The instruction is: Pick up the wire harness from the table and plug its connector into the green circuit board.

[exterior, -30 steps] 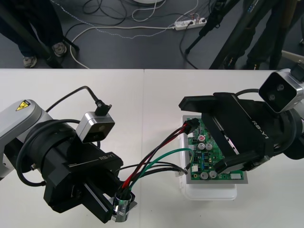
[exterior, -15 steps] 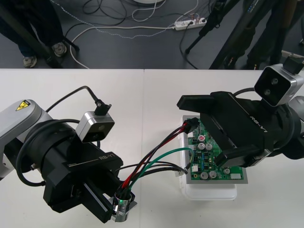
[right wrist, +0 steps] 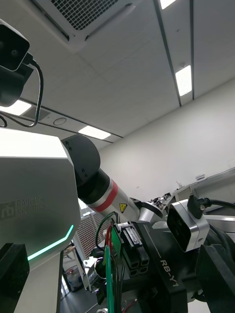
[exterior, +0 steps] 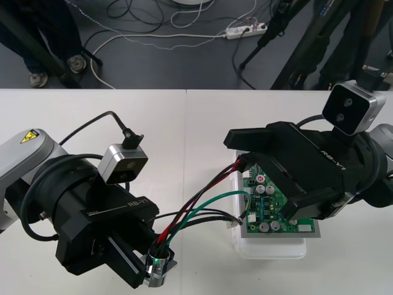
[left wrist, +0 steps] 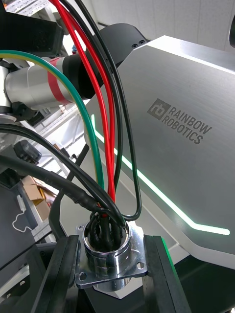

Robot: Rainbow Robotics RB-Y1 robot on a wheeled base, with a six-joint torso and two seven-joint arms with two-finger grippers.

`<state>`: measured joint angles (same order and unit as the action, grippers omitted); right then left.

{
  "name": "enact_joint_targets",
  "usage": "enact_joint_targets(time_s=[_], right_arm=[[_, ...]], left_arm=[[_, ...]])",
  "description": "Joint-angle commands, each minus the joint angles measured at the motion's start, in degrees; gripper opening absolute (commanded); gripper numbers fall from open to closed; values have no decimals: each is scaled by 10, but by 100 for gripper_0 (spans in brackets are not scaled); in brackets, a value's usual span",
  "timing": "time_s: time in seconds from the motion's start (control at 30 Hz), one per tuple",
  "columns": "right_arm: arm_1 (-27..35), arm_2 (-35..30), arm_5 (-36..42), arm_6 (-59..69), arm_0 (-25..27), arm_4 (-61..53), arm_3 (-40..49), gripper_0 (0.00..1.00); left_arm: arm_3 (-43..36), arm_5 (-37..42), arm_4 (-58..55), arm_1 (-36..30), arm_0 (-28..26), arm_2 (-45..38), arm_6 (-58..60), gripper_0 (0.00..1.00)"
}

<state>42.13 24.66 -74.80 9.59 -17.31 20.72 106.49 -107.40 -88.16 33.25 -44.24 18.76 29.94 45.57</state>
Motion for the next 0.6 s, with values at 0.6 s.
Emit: enact_joint_targets(time_s=[0.6], right_arm=[[1, 14, -19, 30, -32, -16, 14, 100]], left_arm=[[-4, -18, -12, 8, 21, -8, -7, 0]])
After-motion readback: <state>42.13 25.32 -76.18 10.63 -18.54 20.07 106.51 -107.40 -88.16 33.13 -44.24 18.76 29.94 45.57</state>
